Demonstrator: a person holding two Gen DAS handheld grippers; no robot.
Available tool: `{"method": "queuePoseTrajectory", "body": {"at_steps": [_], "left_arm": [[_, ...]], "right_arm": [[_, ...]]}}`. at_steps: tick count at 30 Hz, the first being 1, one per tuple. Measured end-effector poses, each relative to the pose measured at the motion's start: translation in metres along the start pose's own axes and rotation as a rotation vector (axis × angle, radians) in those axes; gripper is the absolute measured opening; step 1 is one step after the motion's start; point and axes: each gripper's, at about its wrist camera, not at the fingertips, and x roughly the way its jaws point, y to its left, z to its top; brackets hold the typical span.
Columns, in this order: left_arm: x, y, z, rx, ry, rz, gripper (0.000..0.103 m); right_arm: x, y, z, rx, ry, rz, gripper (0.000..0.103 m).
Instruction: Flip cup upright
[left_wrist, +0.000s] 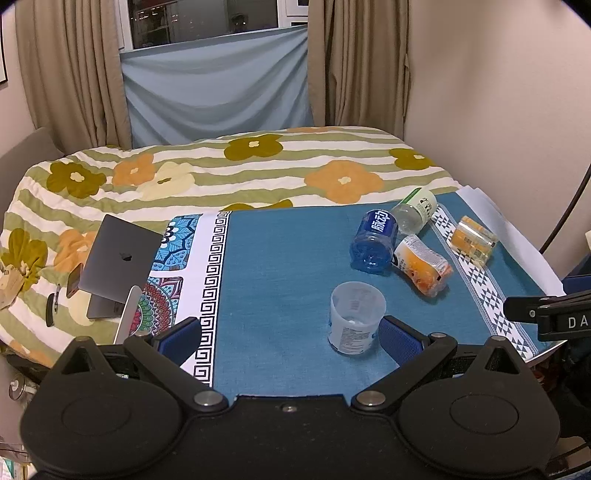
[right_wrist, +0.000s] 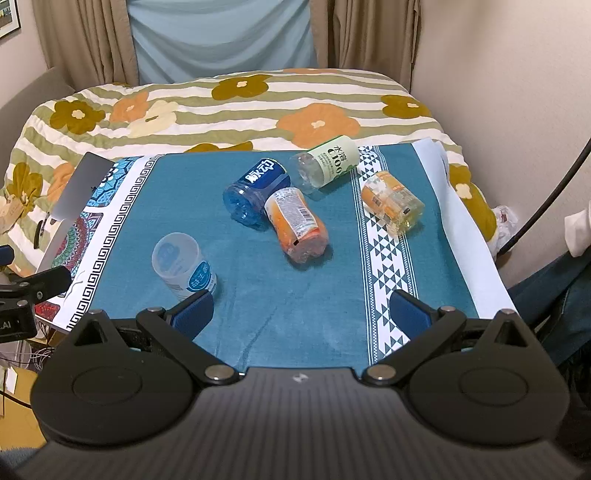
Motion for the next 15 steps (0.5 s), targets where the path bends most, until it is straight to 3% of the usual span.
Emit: {"method": "queuePoseTrajectory", "body": {"at_steps": [15], "left_arm": [[-0.0035, 0.0060, 0.0008, -0.035, -0.028, 0.014, 0.103]], "right_arm": [[0.0005, 0.0009, 0.0004, 0.003, 0.002, -0.002, 0.103]]}}
